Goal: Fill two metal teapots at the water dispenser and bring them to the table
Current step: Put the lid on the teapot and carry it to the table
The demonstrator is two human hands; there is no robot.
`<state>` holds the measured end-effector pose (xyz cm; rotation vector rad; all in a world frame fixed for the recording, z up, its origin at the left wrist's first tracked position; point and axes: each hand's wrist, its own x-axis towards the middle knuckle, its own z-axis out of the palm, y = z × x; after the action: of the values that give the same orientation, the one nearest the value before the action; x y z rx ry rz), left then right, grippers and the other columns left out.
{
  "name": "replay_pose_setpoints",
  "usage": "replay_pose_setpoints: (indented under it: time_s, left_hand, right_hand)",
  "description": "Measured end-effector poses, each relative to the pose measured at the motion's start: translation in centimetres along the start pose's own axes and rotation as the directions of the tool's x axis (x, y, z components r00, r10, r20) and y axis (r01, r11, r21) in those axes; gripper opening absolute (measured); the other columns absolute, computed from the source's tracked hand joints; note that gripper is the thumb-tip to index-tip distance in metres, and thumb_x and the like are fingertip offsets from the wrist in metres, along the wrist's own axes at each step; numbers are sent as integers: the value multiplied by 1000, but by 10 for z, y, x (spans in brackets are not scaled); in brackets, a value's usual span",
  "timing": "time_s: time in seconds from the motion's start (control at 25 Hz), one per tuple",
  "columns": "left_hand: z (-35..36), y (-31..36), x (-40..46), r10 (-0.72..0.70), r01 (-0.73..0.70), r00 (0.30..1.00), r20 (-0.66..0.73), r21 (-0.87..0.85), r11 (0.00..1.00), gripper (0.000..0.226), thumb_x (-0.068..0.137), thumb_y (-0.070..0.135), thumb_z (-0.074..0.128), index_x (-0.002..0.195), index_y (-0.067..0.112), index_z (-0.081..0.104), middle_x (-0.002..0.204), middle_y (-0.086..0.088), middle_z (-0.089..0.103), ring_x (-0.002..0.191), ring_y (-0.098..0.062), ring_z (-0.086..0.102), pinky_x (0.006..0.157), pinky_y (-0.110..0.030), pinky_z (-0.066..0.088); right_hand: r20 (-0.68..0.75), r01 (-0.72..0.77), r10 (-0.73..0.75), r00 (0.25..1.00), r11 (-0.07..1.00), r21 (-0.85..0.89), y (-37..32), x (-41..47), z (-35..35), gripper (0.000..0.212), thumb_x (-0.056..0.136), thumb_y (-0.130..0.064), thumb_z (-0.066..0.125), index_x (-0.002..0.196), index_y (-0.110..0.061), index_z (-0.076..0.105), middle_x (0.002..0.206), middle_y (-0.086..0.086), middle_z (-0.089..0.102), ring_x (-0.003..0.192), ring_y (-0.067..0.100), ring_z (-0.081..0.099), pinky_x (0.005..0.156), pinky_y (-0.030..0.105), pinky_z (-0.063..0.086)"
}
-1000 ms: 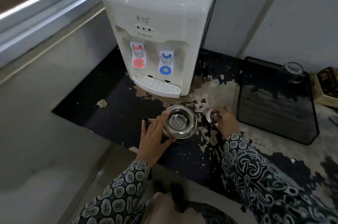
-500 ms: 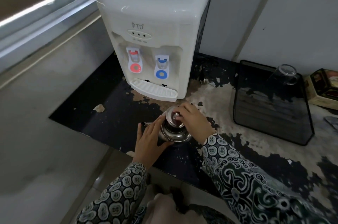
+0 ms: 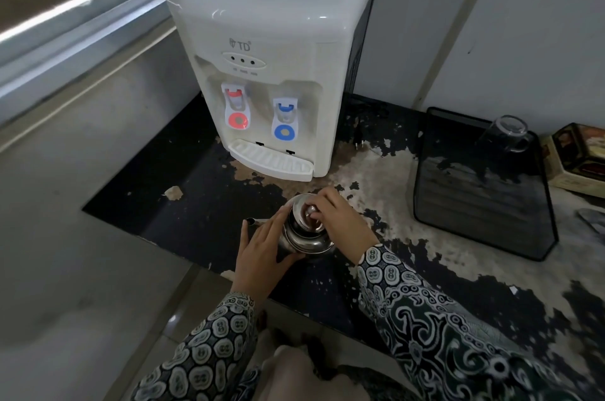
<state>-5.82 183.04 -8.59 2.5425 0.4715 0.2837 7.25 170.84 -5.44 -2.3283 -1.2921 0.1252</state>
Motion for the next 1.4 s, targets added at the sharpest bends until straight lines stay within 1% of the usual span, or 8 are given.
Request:
replay_pose_setpoints:
  time_s: [0.16, 0.28, 0.44, 0.64, 1.12, 1.24, 1.32, 1.4]
  left_hand:
    - [4, -3, 1, 7, -7, 1000, -2, 19, 1000, 80, 75, 63, 42, 145, 31, 23, 147, 11, 42, 135, -9, 40, 118, -46, 2]
    - [4, -2, 1, 9, -9, 1000, 6, 42, 999, 77, 74, 66, 37, 144, 34, 27, 150, 11, 37, 135, -11, 40, 117, -47, 3]
    - [2, -1, 2, 12, -14, 1000, 26, 70, 997, 72, 74, 63, 40, 140, 37, 31, 150, 8, 37, 134, -15, 42, 115, -49, 3]
    - [-1, 5, 5, -13, 7, 998, 66, 99, 995, 72, 81, 43, 65, 143, 32, 31, 151, 4, 36, 137, -17, 39, 115, -52, 4]
    - [-21, 20, 20, -95, 16, 963, 254, 295, 955, 72, 87, 46, 53, 148, 31, 17, 150, 3, 29, 134, -19, 39, 117, -50, 15]
    - [-29, 17, 21, -90, -25, 940, 330, 327, 945, 78, 80, 65, 35, 148, 31, 17, 150, 3, 29, 131, -18, 42, 116, -50, 18]
    - [-35, 17, 26, -96, -34, 913, 396, 310, 950, 95, 64, 77, 18, 147, 30, 21, 149, 4, 29, 129, -19, 45, 115, -50, 19]
    - [-42, 17, 34, -117, -26, 878, 464, 289, 957, 88, 71, 75, 30, 146, 29, 23, 148, 5, 28, 127, -20, 47, 114, -50, 20]
  right_hand:
    - [31, 0, 3, 1000, 995, -103, 0, 6, 11, 24, 89, -15, 43, 103, -3, 57, 108, 17, 55, 93, 33, 56, 75, 44, 53]
    - [110, 24, -6, 994, 986, -166, 1, 11, 20, 54, 84, -28, 16, 108, -1, 57, 113, 20, 56, 98, 37, 55, 82, 47, 50]
    - [36, -39, 41, 998, 997, -67, -5, 2, 12, 35, 83, -25, 37, 101, -6, 60, 107, 17, 61, 91, 35, 61, 71, 45, 55]
    - [1, 15, -15, 1000, 999, -46, 0, 0, 14, 31, 78, -12, 65, 108, -10, 59, 115, 11, 61, 97, 30, 61, 79, 41, 52]
    - [109, -67, 64, 992, 997, 26, 0, 8, 4, 34, 82, -19, 61, 115, -17, 53, 124, 2, 51, 113, 23, 50, 92, 37, 43]
    - [153, -132, 105, 983, 975, 181, 1, 5, -4, 37, 81, -19, 64, 115, -16, 52, 123, 2, 50, 113, 20, 47, 92, 36, 44]
    - [166, -161, 115, 979, 940, 302, 4, 2, -9, 37, 80, -19, 65, 115, -16, 53, 122, 2, 53, 112, 16, 48, 94, 26, 41]
    - [168, -157, 100, 981, 913, 376, 2, -1, -16, 32, 84, -20, 62, 115, -15, 55, 119, -3, 56, 104, 5, 48, 83, 4, 35]
